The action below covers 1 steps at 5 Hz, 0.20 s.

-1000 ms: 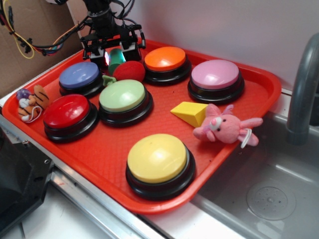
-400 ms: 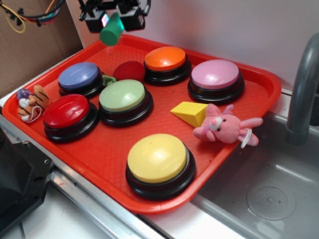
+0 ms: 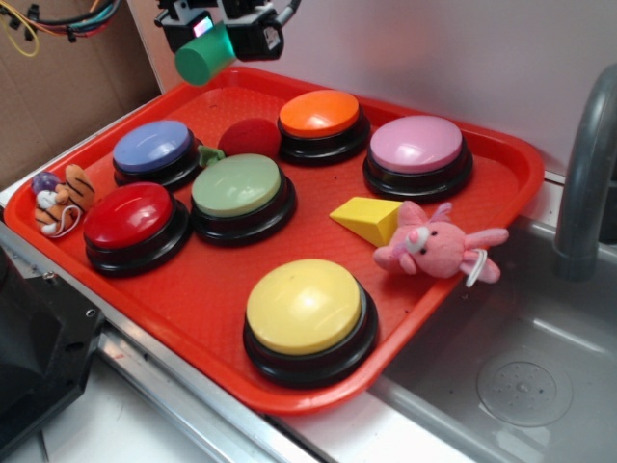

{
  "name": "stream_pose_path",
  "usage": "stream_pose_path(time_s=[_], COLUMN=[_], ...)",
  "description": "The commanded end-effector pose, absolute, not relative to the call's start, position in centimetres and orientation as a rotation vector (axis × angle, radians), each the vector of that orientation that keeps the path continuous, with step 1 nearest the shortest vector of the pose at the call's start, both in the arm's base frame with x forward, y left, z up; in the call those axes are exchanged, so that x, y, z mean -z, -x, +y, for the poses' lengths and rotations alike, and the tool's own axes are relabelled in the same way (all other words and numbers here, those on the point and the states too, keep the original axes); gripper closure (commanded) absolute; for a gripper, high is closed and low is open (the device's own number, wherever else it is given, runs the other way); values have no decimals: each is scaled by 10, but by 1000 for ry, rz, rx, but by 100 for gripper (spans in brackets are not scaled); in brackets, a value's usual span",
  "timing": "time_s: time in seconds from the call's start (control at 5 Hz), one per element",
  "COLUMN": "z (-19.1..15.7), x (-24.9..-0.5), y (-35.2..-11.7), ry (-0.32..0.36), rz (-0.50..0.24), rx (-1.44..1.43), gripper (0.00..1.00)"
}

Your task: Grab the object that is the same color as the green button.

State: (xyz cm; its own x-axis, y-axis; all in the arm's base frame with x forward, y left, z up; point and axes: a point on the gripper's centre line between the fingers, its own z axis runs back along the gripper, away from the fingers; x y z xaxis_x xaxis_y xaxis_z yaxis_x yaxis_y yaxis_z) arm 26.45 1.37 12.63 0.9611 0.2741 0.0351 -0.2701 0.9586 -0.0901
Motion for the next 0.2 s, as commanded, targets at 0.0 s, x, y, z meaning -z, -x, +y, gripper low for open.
stream_pose_path(time_s=[0.0], z=[24], x=[-146], y=[-261], ry=[130], rz=[-93], rx=[-227], gripper=[0])
